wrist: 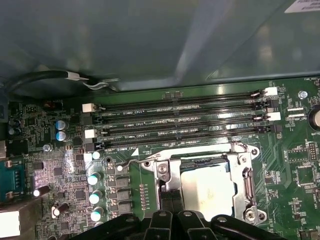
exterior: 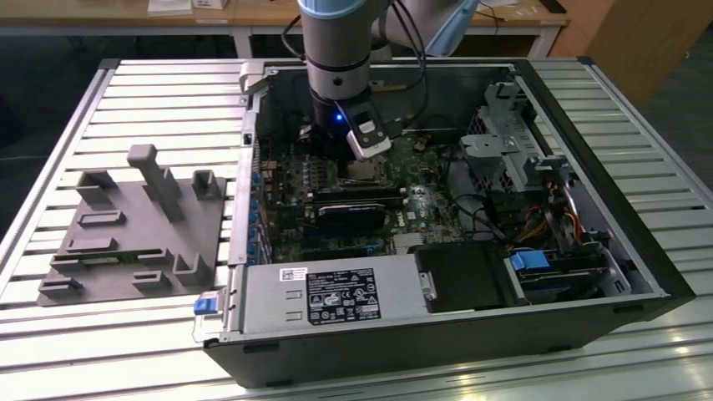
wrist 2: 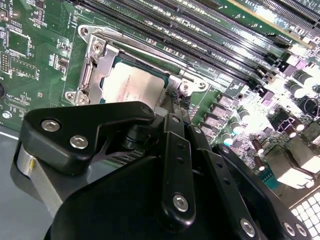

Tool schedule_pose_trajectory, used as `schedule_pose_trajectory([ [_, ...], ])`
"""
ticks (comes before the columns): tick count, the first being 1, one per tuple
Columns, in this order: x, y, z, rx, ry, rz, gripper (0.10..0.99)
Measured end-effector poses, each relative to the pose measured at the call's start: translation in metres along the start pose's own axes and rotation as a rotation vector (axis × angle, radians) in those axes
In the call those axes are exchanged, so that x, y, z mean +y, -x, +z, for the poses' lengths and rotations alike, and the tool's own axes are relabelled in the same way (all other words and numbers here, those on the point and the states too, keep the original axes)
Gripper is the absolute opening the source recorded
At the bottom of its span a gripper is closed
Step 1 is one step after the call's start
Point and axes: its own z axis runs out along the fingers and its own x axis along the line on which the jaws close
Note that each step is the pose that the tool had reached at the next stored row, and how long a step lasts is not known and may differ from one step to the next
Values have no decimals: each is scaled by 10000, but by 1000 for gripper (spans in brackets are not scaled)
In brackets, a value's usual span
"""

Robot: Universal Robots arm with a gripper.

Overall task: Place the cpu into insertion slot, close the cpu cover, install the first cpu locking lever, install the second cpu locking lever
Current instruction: 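Close the cpu cover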

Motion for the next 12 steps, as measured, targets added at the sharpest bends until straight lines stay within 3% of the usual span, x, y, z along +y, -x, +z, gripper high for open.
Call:
schedule_pose_trajectory([
  [12, 2, 11, 3, 8, 14, -109, 106],
])
